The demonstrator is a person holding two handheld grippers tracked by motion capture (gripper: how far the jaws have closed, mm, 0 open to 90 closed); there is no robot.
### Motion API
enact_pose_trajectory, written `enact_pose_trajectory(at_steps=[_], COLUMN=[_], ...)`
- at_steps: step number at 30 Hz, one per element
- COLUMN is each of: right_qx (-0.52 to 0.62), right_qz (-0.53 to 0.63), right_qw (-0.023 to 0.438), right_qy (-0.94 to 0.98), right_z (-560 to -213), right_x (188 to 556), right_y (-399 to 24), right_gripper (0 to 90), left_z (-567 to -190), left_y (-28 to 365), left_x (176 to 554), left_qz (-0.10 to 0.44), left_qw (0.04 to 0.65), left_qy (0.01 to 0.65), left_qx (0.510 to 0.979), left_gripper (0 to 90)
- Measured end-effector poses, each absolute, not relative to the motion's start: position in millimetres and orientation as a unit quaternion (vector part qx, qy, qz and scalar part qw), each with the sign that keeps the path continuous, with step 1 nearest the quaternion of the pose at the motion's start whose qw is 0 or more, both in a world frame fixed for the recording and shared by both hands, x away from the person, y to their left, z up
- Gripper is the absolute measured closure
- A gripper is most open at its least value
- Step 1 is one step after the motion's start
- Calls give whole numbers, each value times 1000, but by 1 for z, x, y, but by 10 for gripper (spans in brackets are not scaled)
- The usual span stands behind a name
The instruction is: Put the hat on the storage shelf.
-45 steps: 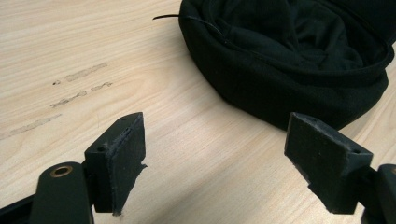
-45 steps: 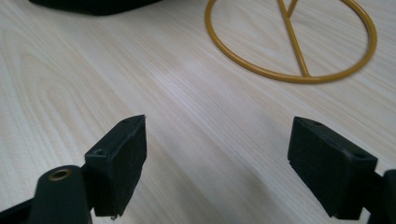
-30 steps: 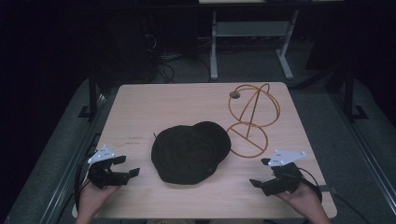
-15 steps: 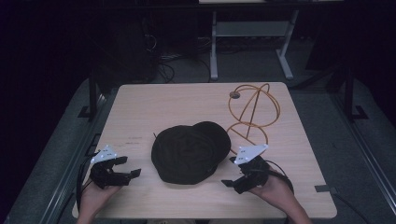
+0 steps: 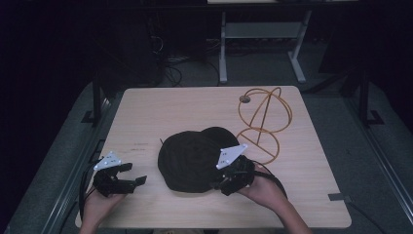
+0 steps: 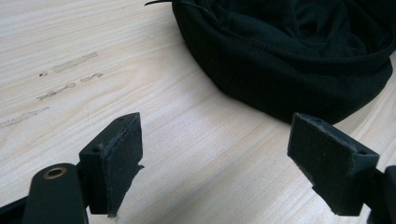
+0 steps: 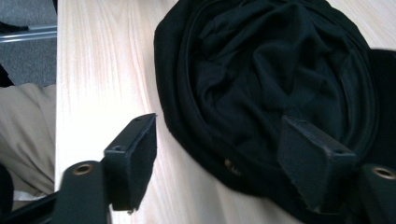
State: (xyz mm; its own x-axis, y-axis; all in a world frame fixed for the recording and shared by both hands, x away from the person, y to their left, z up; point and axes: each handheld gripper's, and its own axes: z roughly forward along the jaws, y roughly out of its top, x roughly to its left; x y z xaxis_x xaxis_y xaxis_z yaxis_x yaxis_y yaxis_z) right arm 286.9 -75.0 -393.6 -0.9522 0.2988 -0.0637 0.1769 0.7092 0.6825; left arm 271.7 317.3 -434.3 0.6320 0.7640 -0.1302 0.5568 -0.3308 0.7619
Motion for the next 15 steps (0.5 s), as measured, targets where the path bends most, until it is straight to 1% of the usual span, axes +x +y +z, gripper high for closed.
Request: enact_pose_trajectory(at_steps=[3,5,9,15], right_qx=[121,114,103,88], right_qz=[355,355,339,332], right_qw=[81,73,72,59], right_qy=[924,925,932,937], right_z=[-393,-394,-396,-401], right_x=[295,299,303,307], right_y=[-62,-55,-40,-22], right_gripper=[336,379,427,457], left_z=[-434,-434,-435,-435], left_y=[317,317,318,318], left_x=[272,272,272,272], left_qz=[130,130,129,129], left_qw=[405,404,406,409], left_qy=[407,408,409,411], left_qx=[808,808,807,805], left_gripper=[175,176,176,176])
